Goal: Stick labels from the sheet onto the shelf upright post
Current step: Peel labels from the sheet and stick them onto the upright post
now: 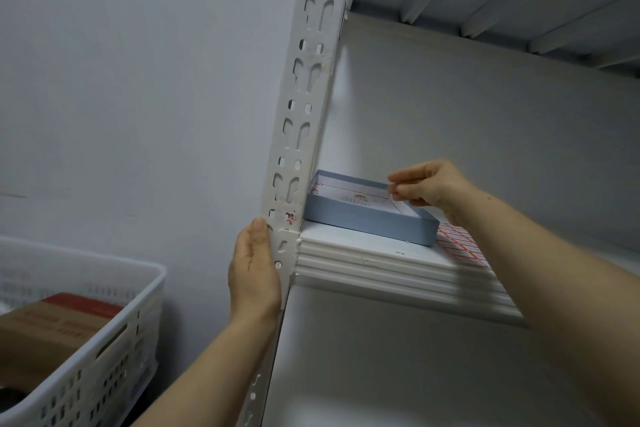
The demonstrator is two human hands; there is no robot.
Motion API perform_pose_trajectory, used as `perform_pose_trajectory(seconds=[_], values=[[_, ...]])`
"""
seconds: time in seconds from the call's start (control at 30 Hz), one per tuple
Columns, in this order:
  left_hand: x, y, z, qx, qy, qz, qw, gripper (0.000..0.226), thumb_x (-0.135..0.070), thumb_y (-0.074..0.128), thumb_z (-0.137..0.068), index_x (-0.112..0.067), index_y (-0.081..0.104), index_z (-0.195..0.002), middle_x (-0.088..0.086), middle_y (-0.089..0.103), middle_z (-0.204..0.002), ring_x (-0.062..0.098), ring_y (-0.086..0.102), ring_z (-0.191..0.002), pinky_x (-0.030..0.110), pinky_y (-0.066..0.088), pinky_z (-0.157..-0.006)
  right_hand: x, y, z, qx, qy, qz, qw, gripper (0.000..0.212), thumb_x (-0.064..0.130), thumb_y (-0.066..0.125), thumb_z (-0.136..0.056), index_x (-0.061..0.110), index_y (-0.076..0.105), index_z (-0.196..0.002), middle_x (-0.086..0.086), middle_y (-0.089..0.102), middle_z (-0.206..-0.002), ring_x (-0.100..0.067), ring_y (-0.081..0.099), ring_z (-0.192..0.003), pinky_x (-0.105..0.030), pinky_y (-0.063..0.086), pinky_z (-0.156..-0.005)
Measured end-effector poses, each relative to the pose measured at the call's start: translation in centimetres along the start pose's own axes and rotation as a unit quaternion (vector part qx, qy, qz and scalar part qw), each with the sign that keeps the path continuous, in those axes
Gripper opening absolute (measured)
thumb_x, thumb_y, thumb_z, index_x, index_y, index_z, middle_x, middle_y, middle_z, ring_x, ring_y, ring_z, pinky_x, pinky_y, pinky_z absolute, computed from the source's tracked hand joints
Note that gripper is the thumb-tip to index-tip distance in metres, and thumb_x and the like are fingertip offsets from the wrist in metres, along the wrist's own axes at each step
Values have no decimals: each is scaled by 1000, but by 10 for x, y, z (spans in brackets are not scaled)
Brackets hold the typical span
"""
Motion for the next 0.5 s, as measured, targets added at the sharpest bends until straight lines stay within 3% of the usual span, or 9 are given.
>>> perform_pose_trajectory(seconds=[0.1,0.17,0.23,0.3,0.4,0.5], values=[[-1,0,0,-5,10,-1,1000,39,-42,35,-98,-17,57,-118,1,61,-112,16,54,-105,24,36,-87,-1,0,-1,-26,-7,-22,999,16,-6,67,-80,-7,67,-97,-11,69,-63,-13,64,-42,-21,56,-59],[-2,-1,0,-6,12,2,1000,39,-41,36,-99,-16,56,-121,-1,60,-112,13,53,-104,22,35,-87,1,2,2,-34,-18,-19,999,19,4,66,-84,-10,67,-97,-6,67,-54,-15,64,-44,-17,55,-56],[-3,0,1,-6,12,4,1000,39,-40,36,-99,-16,56,-121,-2,59,-112,12,52,-103,21,34,-86,5,6,7,-25,-10,-18,999,29,21,56,-93,-6,64,-99,-15,70,-68,-19,67,-62,-2,44,-46],[-3,0,1,-3,9,9,1000,39,-41,36,-98,-15,57,-120,0,61,-111,14,53,-102,22,35,-86,5,8,9,-12,8,-15,1000,36,28,44,-99,-5,59,-107,-24,68,-91,-27,67,-81,1,41,-47],[-2,-1,0,0,3,14,1000,38,-42,36,-98,-17,57,-117,1,62,-111,16,56,-104,24,37,-86,4,10,5,-1,17,5,1000,26,8,45,-98,-8,57,-114,-24,65,-107,-28,66,-71,-19,52,-75],[0,-1,0,4,0,19,1000,38,-43,37,-98,-17,57,-116,2,63,-114,17,56,-107,26,40,-89,0,10,2,5,40,27,999,26,-3,42,-96,-4,57,-117,-22,64,-108,-19,67,-61,-24,52,-78]])
Point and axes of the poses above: each hand's wrist, its own z-axis away from the middle knuckle, its own y-axis out of the palm, x = y × z, the point moved 3 cm from there along -z, towards the middle knuckle
